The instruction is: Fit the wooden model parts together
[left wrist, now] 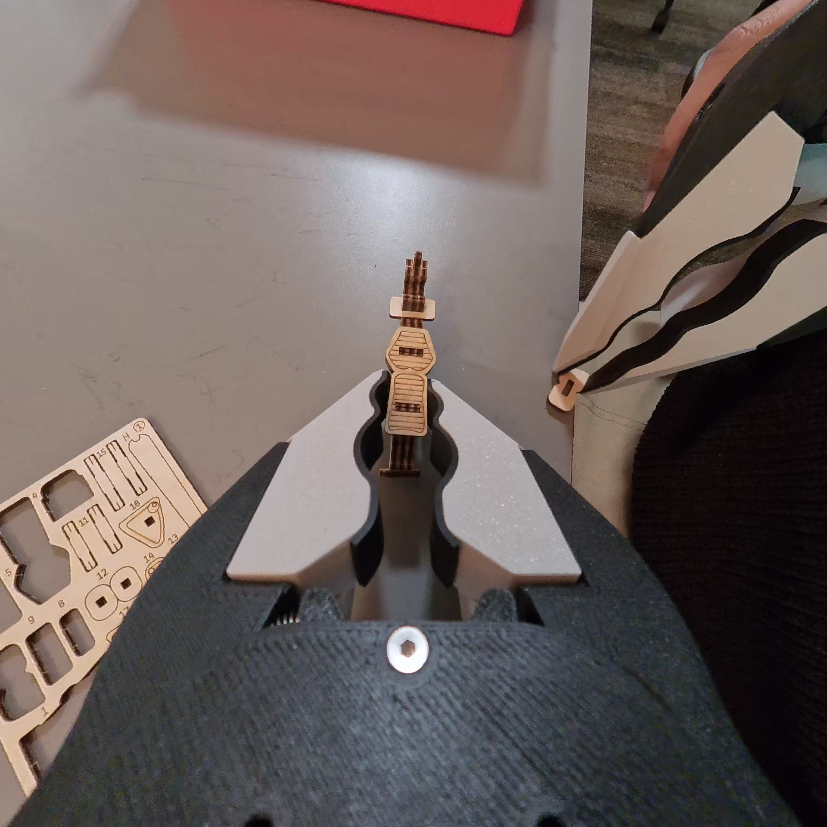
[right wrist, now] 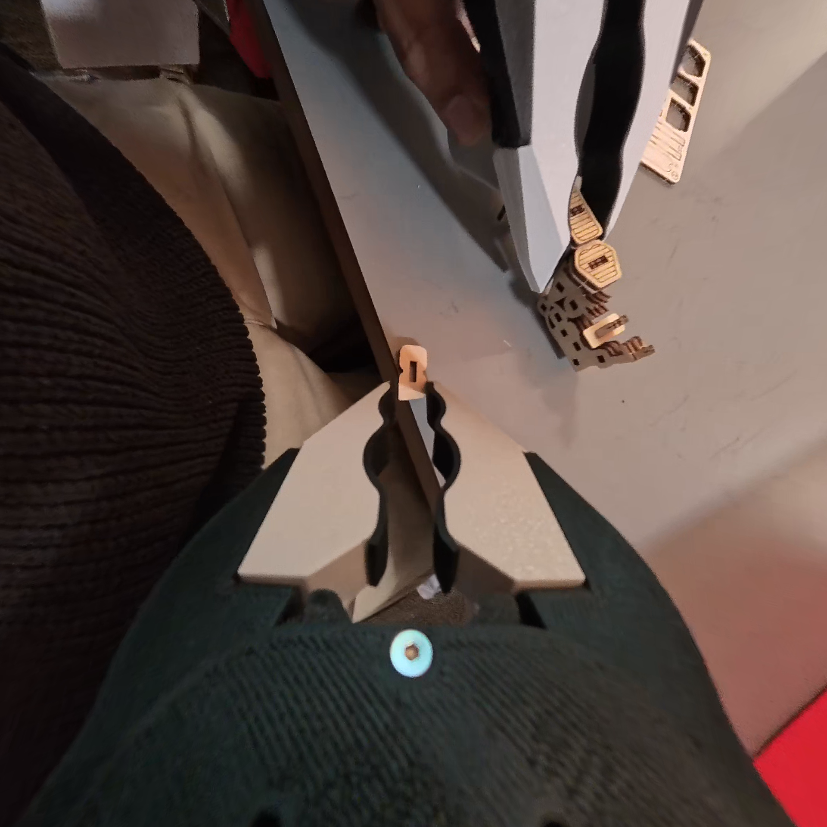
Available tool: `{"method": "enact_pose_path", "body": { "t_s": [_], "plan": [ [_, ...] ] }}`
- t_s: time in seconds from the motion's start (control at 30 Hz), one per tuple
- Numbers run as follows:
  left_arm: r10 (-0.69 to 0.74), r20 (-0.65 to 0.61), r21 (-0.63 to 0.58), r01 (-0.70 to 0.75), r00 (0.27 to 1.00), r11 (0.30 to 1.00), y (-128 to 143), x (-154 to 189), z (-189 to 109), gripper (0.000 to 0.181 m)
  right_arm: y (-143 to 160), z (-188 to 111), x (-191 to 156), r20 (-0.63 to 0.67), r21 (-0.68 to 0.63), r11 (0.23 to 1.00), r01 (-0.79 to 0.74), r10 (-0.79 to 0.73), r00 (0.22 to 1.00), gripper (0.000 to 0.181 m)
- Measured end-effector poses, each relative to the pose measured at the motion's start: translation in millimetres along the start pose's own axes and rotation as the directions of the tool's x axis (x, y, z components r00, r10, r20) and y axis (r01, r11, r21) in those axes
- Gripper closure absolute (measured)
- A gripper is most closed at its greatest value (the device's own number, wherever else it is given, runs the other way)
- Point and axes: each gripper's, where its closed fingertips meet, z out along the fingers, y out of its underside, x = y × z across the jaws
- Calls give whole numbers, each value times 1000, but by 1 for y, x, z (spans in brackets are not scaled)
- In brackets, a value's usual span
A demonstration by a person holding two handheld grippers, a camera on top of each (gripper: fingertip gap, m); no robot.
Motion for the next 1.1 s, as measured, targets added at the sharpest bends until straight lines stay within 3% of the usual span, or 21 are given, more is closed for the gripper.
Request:
{"method": "enact_pose_path", "body": {
  "t_s": [0.2, 0.3, 0.4, 0.53, 0.6, 0.9, 0.97, 1.1],
  "plan": [
    [1, 1, 0, -1, 1000, 1000, 0, 0, 0, 167, -3, -8, 14, 51, 81, 972, -220, 217, 975, 170],
    [2, 0, 0, -2, 1000, 1000, 0, 0, 0, 167, -3, -19, 33, 111, 161, 888, -431, 418, 902, 169],
    [2, -1, 0, -2, 1000, 1000, 0, 0, 0, 167, -7, -35, 51, 314, 255, 674, -693, 620, 719, 169],
    [1, -2, 0, -1, 1000, 1000, 0, 0, 0, 167, -10, -63, 77, 615, 293, 303, -907, 667, 422, 170],
    [0, -2, 0, 0, 1000, 1000, 0, 0, 0, 167, -1, -64, 83, 639, 275, 235, -932, 680, 360, 170],
    [2, -2, 0, -2, 1000, 1000, 0, 1, 0, 167, 12, -39, 67, 509, 186, 390, -902, 747, 428, 169],
    [3, -2, 0, -3, 1000, 1000, 0, 1, 0, 167, 11, -36, 60, 482, 176, 460, -870, 731, 484, 169],
    [1, -3, 0, -1, 1000, 1000, 0, 1, 0, 167, -1, -28, 29, 439, 126, 682, -720, 613, 657, 170]
  ]
}}
